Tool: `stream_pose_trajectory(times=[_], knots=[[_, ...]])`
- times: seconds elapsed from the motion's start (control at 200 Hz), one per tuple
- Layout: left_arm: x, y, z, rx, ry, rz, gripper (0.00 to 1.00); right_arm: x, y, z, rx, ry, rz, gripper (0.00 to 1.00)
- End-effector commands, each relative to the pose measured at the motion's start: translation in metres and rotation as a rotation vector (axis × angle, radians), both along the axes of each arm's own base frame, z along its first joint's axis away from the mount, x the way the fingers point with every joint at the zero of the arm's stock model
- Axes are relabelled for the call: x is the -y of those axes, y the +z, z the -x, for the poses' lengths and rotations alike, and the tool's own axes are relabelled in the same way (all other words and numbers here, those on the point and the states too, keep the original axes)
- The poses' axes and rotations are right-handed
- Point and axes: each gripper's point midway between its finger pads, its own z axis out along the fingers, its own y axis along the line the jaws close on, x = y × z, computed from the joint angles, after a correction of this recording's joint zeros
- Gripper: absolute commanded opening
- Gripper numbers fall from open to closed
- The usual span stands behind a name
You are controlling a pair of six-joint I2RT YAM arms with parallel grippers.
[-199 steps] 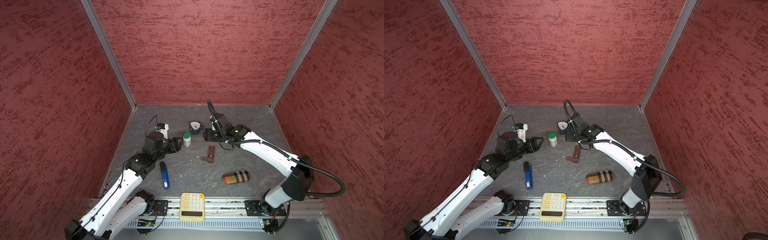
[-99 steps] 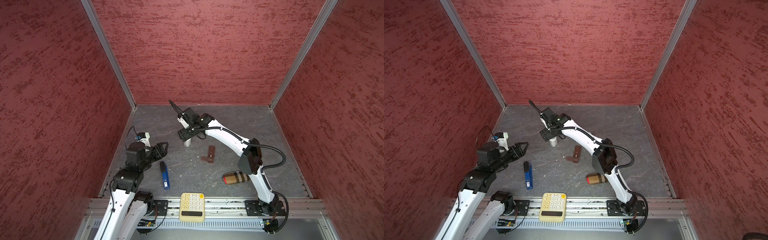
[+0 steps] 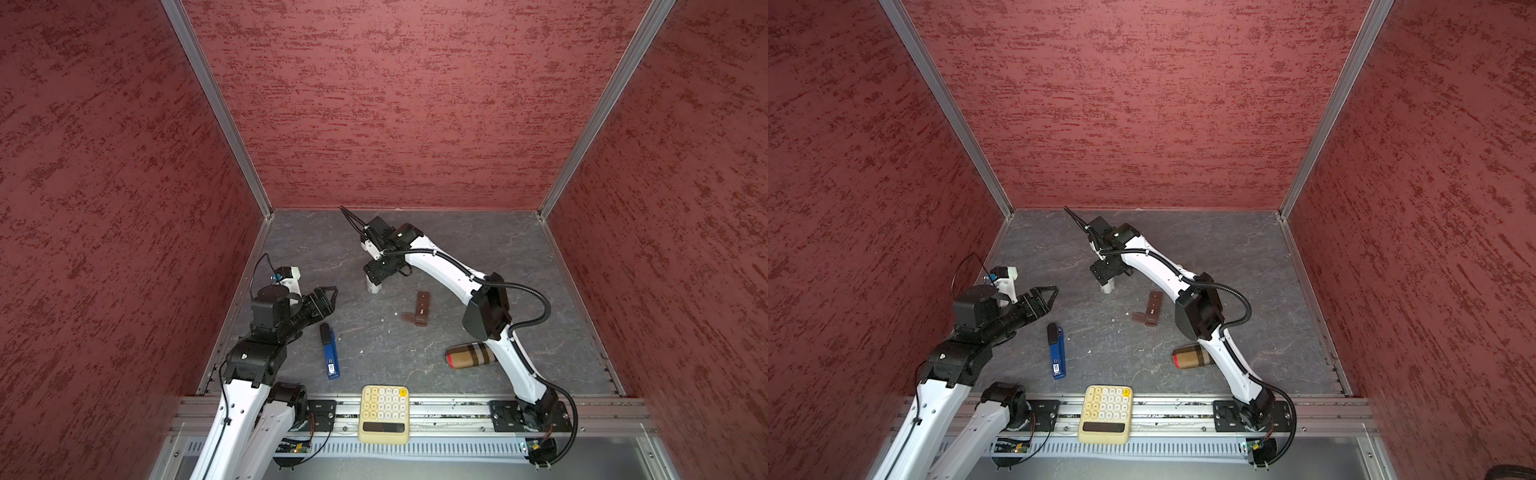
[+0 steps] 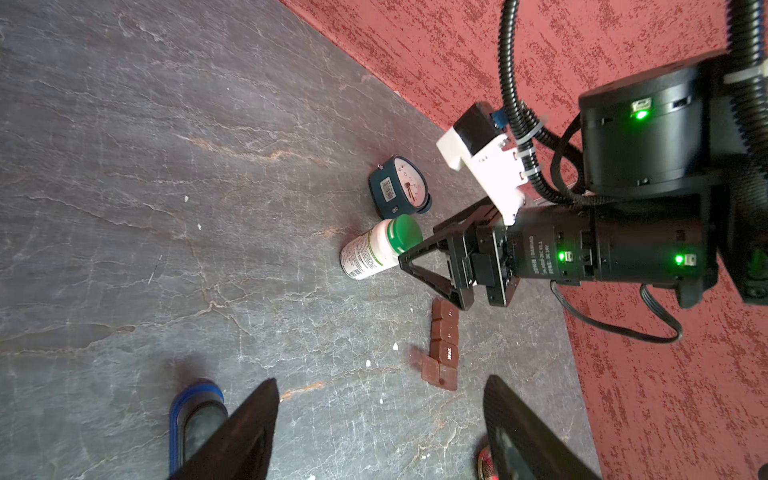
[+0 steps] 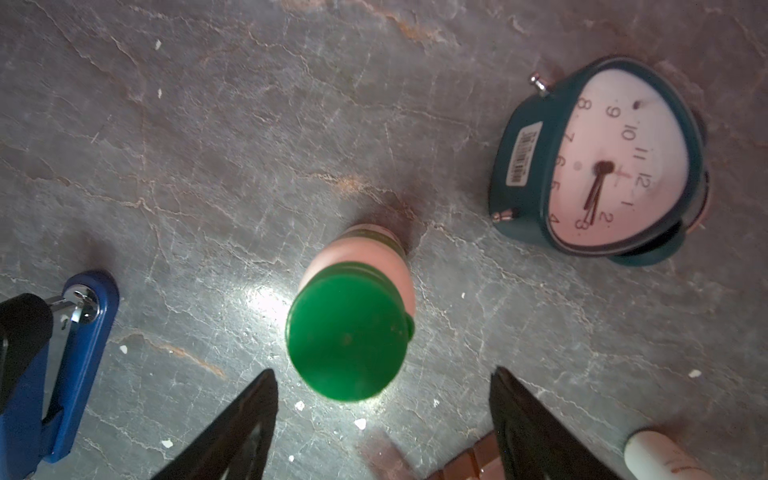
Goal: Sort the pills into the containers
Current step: 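Reach the right gripper over the green-capped bottle while the left gripper withdraws, then close the right gripper on the green-capped bottle and lift it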
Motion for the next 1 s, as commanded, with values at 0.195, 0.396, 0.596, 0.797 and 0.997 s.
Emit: stream_pose_trajectory(times=[0.195,0.396,0.596,0.797,0.997], knots=[[0.003,-0.004,0.001,-0.005,-0.01,0.026,0.79,-0.02,-0.015,-0.004,-0.04,0.018,-0.044,0.73],[0.003,-0.004,0.003,-0.004,-0.013,0.03,0.79,-0.028,-0.023,-0.004,-0.068,0.002,-0.077,0.64],[0.004,-0.006,0.003,-0.007,-0.016,0.031,0.79,-0.029,-0.027,-0.004,-0.078,-0.015,-0.082,0.54],[0.005,-0.006,0.003,-0.005,-0.023,0.034,0.79,-0.028,-0.014,-0.007,-0.057,-0.04,-0.099,0.47],[0.014,0.002,0.0,0.07,-0.079,0.048,0.81,-0.032,0.042,0.003,-0.062,-0.085,-0.225,0.43]])
